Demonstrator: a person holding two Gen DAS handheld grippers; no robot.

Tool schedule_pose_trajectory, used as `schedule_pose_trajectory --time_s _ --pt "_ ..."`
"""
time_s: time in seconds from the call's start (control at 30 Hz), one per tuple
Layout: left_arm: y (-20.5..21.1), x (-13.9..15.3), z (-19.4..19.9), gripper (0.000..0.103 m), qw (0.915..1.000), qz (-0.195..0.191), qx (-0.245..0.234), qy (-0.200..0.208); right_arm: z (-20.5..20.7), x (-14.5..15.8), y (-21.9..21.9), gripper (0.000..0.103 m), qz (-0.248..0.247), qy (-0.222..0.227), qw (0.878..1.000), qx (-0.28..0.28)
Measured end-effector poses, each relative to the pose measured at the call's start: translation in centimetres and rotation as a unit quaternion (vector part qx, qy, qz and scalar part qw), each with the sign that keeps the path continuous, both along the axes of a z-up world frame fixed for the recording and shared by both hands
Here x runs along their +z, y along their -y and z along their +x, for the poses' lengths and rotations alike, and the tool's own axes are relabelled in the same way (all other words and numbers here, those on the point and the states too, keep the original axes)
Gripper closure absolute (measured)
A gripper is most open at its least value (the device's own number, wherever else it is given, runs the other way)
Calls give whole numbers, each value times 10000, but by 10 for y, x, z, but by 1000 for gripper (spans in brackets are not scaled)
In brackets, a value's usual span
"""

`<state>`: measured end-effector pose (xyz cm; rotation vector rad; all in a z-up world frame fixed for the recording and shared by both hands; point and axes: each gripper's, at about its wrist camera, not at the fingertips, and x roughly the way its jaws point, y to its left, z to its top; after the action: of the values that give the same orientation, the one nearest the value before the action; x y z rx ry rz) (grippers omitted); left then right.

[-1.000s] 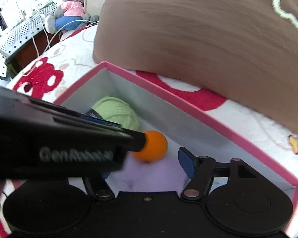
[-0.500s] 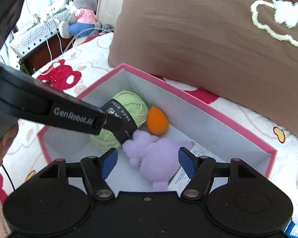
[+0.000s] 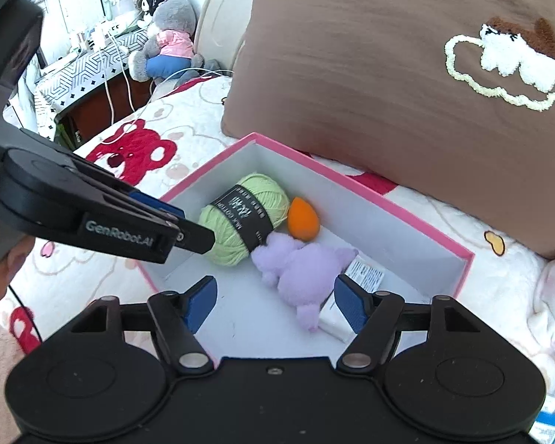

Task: Organize objects
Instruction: 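Open the left tool and withdraw it from the box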

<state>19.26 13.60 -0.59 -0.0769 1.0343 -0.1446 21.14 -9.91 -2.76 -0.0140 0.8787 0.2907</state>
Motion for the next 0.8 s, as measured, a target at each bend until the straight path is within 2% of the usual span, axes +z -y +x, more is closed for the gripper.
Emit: schedule_pose_trajectory --time_s 0.1,0.2,0.33,0.6,0.8 --pt "3 9 -14 62 9999 70 -91 62 -11 7 0 17 114 17 9999 -55" --pt "7 19 -24 62 9998 99 -140 83 -20 13 1 16 216 -26 9997 -122" --pt "10 31 -39 50 9997 139 -132 133 -33 21 3 11 310 -90 9993 -206" --pt "20 37 -63 32 9994 147 -282 -153 -59 31 4 9 -14 -259 9984 -502" --pt "21 43 -77 20 9990 162 -365 -183 -76 39 12 9 1 -267 9976 -639"
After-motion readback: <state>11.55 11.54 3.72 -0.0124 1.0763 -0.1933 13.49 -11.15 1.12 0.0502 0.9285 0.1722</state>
